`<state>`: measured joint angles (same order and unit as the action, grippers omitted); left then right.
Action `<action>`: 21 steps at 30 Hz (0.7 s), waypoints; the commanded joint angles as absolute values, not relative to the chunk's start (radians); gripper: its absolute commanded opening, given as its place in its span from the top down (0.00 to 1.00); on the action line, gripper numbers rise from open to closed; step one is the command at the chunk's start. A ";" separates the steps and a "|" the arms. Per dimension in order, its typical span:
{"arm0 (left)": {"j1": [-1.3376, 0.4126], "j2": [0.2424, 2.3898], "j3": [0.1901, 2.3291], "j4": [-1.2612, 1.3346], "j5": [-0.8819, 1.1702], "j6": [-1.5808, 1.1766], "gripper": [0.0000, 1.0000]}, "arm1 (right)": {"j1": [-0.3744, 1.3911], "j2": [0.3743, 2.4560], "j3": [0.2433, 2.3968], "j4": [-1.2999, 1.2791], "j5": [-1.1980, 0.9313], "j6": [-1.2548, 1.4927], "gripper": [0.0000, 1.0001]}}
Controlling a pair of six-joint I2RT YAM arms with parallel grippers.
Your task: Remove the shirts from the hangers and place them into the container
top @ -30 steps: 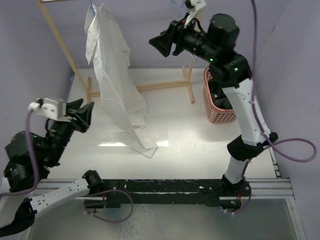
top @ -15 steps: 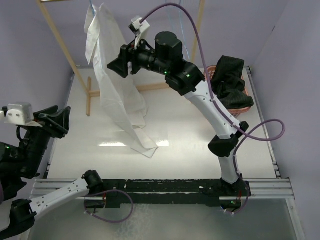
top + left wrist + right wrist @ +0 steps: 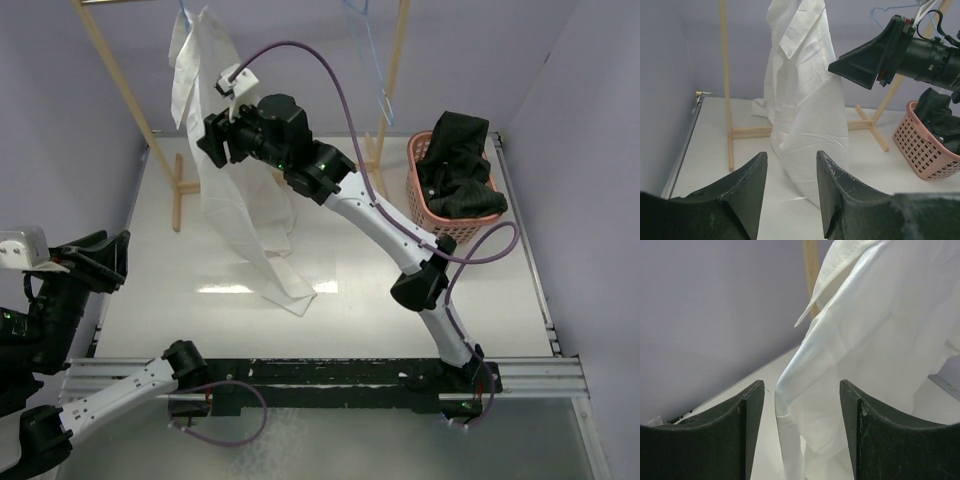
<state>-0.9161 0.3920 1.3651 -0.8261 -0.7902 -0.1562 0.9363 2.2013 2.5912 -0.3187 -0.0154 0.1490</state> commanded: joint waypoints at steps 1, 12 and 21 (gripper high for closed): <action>-0.911 0.393 1.358 -0.863 -0.804 -0.202 0.52 | 0.964 2.164 2.586 -0.157 0.100 0.080 0.36; -0.911 0.376 1.322 -0.855 -0.776 -0.218 0.52 | 0.975 2.233 2.626 -0.133 0.260 0.012 0.37; -0.911 0.363 1.319 -0.878 -0.766 -0.242 0.53 | 0.945 2.235 2.595 -0.105 0.324 0.030 0.47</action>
